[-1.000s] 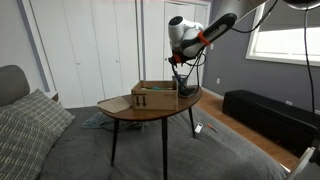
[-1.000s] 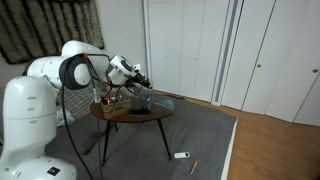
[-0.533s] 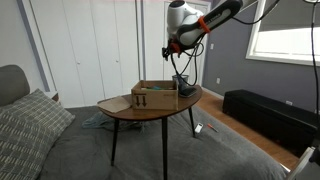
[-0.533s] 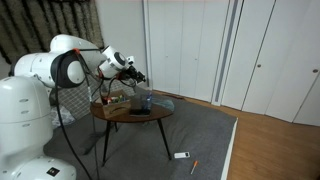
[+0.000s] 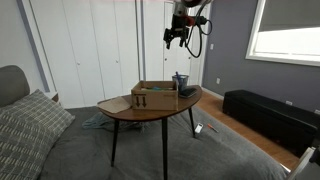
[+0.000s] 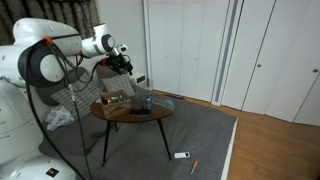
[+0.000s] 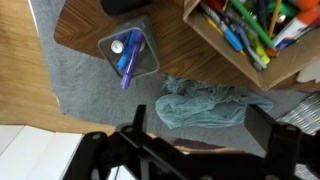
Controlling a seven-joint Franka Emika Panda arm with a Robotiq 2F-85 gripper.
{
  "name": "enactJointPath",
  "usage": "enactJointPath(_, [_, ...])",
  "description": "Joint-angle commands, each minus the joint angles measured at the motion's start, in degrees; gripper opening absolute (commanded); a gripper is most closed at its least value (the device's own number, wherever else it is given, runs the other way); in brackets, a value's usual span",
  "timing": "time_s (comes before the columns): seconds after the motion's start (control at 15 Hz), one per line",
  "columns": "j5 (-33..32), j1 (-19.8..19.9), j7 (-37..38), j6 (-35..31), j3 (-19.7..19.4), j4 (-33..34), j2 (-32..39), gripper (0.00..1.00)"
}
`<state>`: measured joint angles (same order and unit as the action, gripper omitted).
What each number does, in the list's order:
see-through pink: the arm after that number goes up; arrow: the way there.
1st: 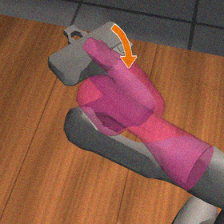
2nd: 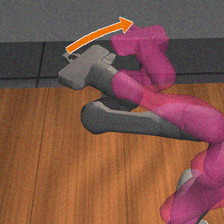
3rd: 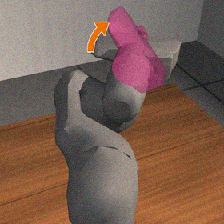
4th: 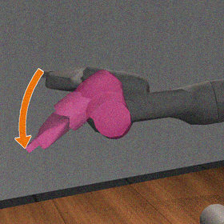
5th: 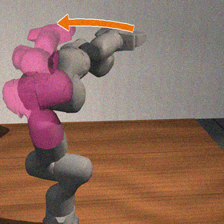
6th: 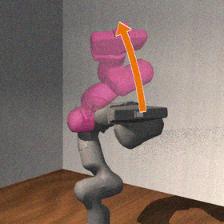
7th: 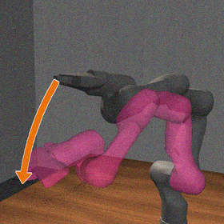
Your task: Remove the blue glue stick and purple marker from the box and put them in the basket
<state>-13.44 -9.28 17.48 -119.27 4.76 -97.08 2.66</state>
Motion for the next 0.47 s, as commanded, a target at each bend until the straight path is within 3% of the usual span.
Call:
enactJointPath(0.0, [7.5, 1.9, -10.3, 11.8, 0.1, 1.8, -1.5, 1.0])
enactJointPath(0.07, [7.5, 2.2, -12.2, 15.5, 0.0, 2.6, -1.3, 1.0])
enactJointPath(0.13, [4.9, 1.8, -7.8, 10.5, 0.5, 1.2, -1.6, 1.0])
enactJointPath(0.4, [5.0, 2.0, -8.3, 11.3, 0.6, 1.4, -1.4, 1.0])
